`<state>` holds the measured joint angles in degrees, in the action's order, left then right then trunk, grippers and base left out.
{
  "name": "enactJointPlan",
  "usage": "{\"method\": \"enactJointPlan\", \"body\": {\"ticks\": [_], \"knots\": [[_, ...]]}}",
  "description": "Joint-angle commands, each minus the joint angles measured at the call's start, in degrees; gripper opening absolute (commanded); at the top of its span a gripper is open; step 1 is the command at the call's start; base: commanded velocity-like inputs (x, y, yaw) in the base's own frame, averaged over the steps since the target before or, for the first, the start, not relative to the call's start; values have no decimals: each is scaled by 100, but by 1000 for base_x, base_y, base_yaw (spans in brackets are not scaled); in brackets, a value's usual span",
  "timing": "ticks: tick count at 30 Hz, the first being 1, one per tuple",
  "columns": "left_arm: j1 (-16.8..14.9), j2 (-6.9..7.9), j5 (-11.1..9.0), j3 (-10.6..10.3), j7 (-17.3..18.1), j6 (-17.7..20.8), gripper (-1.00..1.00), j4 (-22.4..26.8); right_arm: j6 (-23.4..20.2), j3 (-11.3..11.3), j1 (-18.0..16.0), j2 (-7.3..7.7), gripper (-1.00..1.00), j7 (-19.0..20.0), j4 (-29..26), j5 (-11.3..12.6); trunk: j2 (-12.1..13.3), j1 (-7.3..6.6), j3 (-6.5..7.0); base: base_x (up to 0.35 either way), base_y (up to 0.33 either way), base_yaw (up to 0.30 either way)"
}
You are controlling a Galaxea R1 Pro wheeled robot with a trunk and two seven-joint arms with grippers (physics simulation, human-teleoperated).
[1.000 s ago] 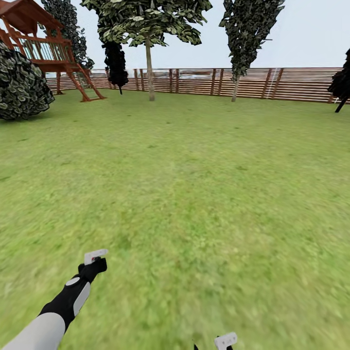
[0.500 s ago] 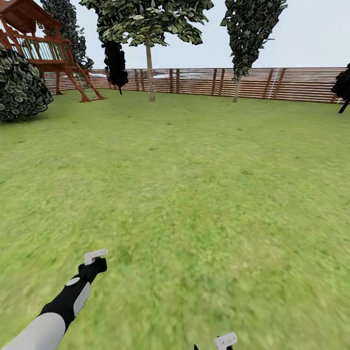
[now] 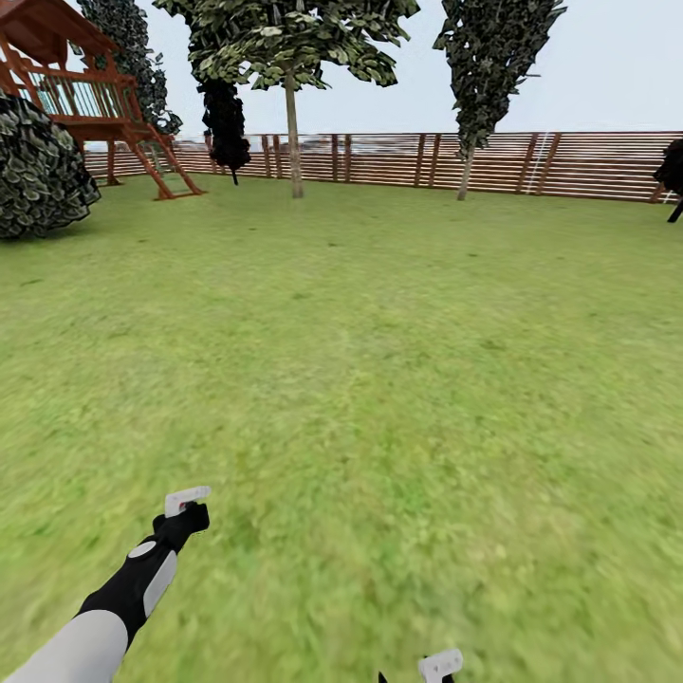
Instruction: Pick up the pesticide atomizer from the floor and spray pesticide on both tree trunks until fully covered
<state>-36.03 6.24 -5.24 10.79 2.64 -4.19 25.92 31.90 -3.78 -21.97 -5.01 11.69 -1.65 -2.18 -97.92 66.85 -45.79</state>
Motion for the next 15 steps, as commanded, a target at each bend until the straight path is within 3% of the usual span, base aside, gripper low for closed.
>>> {"method": "enactJointPlan", "body": {"ticks": [1, 15], "knots": [[-1, 0, 1, 0, -1, 1, -100, 1, 0, 0, 0, 0, 100, 0, 1, -1, 0, 0, 0, 338, 102, 0], [0, 0, -3, 1, -1, -2, -100, 8, 0, 0, 0, 0, 100, 0, 0, 0, 0, 0, 0, 338, 102, 0]]}}
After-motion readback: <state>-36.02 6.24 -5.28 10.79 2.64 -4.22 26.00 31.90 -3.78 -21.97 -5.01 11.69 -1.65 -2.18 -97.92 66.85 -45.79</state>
